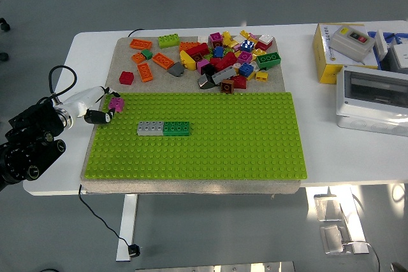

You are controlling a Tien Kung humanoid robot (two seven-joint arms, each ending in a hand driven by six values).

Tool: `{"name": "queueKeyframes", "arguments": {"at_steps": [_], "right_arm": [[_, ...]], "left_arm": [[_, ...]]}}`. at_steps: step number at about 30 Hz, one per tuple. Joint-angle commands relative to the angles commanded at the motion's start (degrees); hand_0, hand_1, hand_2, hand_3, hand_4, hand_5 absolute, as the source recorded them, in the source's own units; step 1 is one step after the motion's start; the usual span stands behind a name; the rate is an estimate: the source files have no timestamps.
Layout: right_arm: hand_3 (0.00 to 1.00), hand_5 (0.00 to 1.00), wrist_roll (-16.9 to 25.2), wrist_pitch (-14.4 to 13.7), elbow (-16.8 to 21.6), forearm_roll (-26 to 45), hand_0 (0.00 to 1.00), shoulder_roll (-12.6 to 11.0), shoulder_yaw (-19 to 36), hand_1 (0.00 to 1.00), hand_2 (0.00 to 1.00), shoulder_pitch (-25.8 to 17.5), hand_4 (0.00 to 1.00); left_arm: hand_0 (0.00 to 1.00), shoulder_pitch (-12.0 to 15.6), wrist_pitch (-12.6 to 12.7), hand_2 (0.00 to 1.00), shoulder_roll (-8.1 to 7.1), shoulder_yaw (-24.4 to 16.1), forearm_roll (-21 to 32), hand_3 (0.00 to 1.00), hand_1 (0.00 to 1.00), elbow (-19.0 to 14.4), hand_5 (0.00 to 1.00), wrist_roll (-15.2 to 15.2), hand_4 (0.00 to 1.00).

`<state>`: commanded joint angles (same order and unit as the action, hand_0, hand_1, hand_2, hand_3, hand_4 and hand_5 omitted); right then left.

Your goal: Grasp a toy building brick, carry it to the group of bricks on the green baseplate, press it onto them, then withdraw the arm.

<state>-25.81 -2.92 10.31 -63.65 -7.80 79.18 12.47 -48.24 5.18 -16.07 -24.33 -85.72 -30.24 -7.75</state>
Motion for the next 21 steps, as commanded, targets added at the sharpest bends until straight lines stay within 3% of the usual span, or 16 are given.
{"name": "queueKeyframes", "arguments": {"at_steps": [9, 10, 15, 16, 21], "right_arm": [[0.784, 0.998, 0.0, 0.1, 0.0, 0.0, 0.656, 0.0, 0.0, 0.583, 0.622, 0.2, 0.449], [0.784, 0.998, 0.0, 0.1, 0.0, -0.1, 0.659, 0.0, 0.0, 0.583, 0.623, 0.2, 0.449], [0.784, 0.998, 0.0, 0.1, 0.0, -0.1, 0.659, -0.1, 0.0, 0.583, 0.623, 0.2, 0.449], [0.784, 0.998, 0.0, 0.1, 0.0, -0.1, 0.66, -0.1, 0.0, 0.583, 0.624, 0.2, 0.45], [0.784, 0.998, -0.1, 0.1, 0.0, -0.1, 0.66, -0.1, -0.1, 0.583, 0.624, 0.3, 0.45]], "left_arm": [[0.998, 0.1, 0.2, 0.914, 0.43, 0.3, 0.7, 0.743, 0.931, 0.4, 0.131, -0.2, 0.44], [0.997, 0.1, 0.3, 0.911, 0.49, 0.3, 0.7, 0.668, 0.929, 0.4, 0.131, -0.2, 0.41], [0.997, 0.1, 0.4, 0.911, 0.64, 0.2, 0.8, 0.668, 0.929, 0.4, 0.131, -0.3, 0.41], [0.996, 0.1, 0.4, 0.912, 0.66, 0.2, 0.8, 0.605, 0.929, 0.4, 0.125, -0.3, 0.38], [0.996, 0.2, 0.5, 0.912, 0.64, -0.1, 0.7, 0.605, 0.929, 0.5, 0.125, -0.3, 0.38]]}}
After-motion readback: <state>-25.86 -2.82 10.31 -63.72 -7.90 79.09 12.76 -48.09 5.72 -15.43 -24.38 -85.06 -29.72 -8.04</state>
